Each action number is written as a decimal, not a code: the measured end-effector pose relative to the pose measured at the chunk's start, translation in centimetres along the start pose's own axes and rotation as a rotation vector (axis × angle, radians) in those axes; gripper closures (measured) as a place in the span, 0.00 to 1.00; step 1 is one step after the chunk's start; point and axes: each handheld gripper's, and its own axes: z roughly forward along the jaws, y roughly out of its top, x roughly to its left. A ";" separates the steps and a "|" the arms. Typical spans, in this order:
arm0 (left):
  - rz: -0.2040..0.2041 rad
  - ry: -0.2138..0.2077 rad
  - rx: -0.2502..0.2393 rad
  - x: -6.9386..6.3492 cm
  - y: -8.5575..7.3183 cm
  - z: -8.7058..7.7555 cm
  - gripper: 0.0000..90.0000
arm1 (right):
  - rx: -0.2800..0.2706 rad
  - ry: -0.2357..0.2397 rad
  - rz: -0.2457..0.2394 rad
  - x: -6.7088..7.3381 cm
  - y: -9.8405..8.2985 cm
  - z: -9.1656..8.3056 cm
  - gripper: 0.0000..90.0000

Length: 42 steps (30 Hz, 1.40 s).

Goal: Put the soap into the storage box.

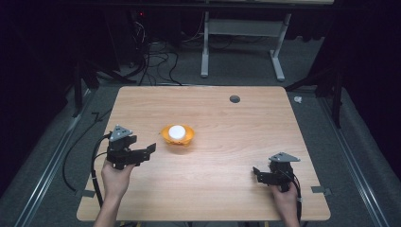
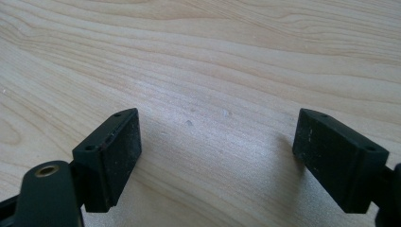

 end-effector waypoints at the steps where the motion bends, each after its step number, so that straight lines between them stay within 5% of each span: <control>1: -0.002 0.000 -0.002 0.1 -0.2 -0.2 0.22 | 0.000 0.000 0.000 0.0 0.0 0.0 0.19; 14: -0.028 0.006 -0.020 0.8 -2.4 -1.7 0.22 | 0.000 0.000 0.000 0.0 0.0 0.0 0.19; 42: -0.083 0.044 0.014 1.9 -6.9 -1.1 0.21 | 0.000 -0.001 0.002 0.0 0.0 0.0 0.19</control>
